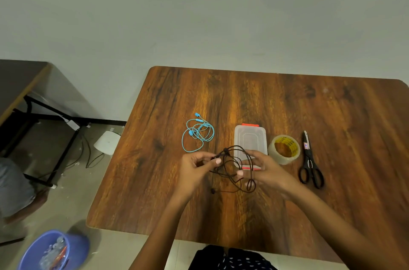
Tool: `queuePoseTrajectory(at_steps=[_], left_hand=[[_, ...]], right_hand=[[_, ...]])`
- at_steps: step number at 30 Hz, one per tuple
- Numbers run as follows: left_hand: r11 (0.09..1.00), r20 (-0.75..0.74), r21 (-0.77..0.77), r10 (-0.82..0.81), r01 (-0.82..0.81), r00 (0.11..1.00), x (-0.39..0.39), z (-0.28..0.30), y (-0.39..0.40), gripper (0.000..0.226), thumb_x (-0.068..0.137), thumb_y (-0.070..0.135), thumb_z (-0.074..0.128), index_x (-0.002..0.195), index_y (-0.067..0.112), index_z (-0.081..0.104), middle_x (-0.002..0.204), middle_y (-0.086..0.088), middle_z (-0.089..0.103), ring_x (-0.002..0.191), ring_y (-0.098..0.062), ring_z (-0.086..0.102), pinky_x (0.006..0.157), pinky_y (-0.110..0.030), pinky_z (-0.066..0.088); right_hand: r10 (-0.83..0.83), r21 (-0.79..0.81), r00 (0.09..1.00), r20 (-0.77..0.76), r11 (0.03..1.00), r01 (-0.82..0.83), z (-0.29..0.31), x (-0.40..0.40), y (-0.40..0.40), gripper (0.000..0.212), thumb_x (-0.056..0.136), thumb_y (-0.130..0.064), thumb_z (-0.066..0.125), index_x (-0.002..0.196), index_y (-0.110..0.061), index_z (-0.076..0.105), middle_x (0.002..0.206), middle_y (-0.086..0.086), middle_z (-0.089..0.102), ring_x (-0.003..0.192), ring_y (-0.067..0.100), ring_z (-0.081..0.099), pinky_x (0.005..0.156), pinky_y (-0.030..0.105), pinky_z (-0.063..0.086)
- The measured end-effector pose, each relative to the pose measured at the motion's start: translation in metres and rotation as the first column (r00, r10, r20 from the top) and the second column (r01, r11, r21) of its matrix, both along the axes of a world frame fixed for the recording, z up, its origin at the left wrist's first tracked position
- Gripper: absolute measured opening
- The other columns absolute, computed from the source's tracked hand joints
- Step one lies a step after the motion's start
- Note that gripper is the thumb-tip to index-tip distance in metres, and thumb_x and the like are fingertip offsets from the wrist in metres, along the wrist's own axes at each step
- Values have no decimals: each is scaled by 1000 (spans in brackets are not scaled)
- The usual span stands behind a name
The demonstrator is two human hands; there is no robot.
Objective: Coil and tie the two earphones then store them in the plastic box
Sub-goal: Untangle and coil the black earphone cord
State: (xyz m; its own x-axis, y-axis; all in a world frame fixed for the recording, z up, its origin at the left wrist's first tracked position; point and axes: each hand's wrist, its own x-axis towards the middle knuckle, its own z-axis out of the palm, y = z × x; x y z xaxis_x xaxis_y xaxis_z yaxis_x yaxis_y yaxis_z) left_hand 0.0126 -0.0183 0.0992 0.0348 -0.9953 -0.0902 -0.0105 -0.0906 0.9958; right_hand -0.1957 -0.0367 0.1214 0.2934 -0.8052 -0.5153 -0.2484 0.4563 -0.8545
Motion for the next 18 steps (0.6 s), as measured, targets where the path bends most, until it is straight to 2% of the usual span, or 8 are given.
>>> queuePoseTrajectory(at_steps=[2, 4, 5, 7, 9, 12, 15, 18], left_hand=[[1000, 44, -14, -5, 5, 999, 0, 0, 3, 8, 78, 4, 73, 85, 3, 75, 76, -7, 74, 68, -14, 66, 64, -21, 51], [1000, 107, -26, 2, 1, 994, 0, 0, 4, 9, 76, 6, 75, 85, 10, 76, 78, -2, 75, 72, -16, 69, 68, -23, 53], [999, 136, -35, 10, -5, 991, -1, -1, 3, 11, 75, 7, 76, 85, 12, 76, 79, -1, 75, 74, -17, 70, 70, -24, 54], [998, 179, -61, 32, -21, 983, -2, 0, 4, 12, 74, 6, 77, 84, 12, 76, 80, 1, 75, 76, -14, 71, 72, -24, 55], [995, 224, -96, 51, -30, 973, -4, 3, 5, 12, 74, 6, 77, 85, 13, 76, 80, 3, 75, 76, -10, 71, 71, -21, 54], [989, 253, -137, 82, -48, 964, -6, 9, 8, 17, 73, 6, 78, 83, 19, 75, 77, 10, 74, 74, -5, 70, 69, -17, 54], [991, 271, -134, 60, -24, 961, -7, 12, 7, 28, 73, 4, 78, 81, 30, 72, 76, 18, 72, 76, -2, 69, 71, -15, 53], [997, 320, -69, -15, 39, 947, 2, 10, 7, 34, 71, 2, 79, 96, 25, 72, 92, 11, 73, 89, -3, 68, 77, -15, 52]], right_hand=[[27, -56, 995, -91, 998, -32, 4, -6, -1, 46, 76, -7, 76, 112, -26, 54, 113, 3, 64, 102, 17, 62, 78, 35, 55], [94, -134, 958, -272, 982, -135, 5, -12, -6, 50, 79, -1, 71, 124, -14, 54, 120, 5, 62, 110, 22, 61, 92, 37, 52], [89, -172, 931, -355, 972, -159, 6, -13, -7, 51, 83, 2, 65, 131, -9, 51, 124, 7, 60, 115, 24, 59, 98, 37, 49], [2, -284, 913, -408, 950, -130, 12, -11, -9, 45, 89, 4, 53, 132, -6, 51, 127, 6, 58, 120, 20, 55, 102, 34, 45], [-60, -411, 925, -376, 905, -108, 24, -3, -10, 29, 93, -7, 53, 120, -12, 62, 119, -3, 63, 114, 11, 57, 95, 28, 46], [8, -447, 949, -315, 881, -156, 34, 12, -9, 9, 87, -27, 66, 95, -26, 69, 92, -14, 68, 90, -1, 63, 78, 18, 48], [11, -451, 938, -347, 875, -178, 32, 21, -10, 11, 82, -20, 71, 82, -30, 68, 80, -11, 70, 79, 4, 66, 74, 24, 54], [-13, -477, 931, -364, 861, -174, 38, 20, -13, 20, 83, -16, 70, 74, -32, 66, 74, -4, 70, 61, 8, 68, 62, 23, 54]])
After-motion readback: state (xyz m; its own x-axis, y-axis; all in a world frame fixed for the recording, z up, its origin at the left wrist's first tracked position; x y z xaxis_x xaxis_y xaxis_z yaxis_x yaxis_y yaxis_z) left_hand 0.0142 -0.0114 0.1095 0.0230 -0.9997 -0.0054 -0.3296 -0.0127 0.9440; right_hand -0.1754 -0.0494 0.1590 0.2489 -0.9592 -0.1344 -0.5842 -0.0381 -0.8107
